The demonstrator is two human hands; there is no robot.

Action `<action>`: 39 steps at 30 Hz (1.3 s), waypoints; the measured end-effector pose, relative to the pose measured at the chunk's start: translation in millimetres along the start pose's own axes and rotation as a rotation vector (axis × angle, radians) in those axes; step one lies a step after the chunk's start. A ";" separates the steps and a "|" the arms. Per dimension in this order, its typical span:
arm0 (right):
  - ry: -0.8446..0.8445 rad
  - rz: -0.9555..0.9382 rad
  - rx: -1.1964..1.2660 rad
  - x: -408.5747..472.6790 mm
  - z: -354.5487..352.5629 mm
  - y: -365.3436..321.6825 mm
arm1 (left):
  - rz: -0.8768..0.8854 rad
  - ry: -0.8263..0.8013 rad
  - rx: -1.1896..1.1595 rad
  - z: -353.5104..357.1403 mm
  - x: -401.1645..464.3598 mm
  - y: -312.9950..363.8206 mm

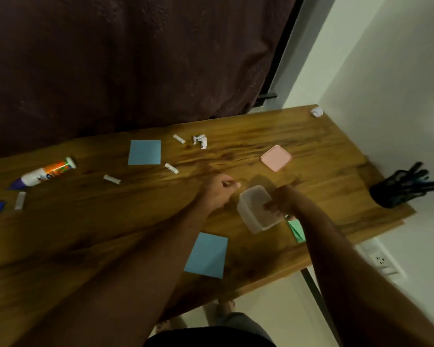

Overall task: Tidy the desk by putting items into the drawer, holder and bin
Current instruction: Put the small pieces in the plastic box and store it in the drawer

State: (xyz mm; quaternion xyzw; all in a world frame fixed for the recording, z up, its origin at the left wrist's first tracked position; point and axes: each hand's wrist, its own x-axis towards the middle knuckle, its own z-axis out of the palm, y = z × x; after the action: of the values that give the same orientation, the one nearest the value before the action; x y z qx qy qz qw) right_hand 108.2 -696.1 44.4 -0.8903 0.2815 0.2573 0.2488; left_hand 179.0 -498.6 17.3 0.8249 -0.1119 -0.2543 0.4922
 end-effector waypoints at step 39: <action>0.071 0.180 0.643 127.0 -51.3 13.1 | -0.240 0.326 -0.065 -30.6 13.4 -1.2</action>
State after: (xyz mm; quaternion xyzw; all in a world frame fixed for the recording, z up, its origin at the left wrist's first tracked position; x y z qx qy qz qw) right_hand 206.3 -783.0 2.6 -0.7463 0.4343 0.1451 0.4831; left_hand 206.5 -480.7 24.0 0.8462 0.0768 -0.1778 0.4965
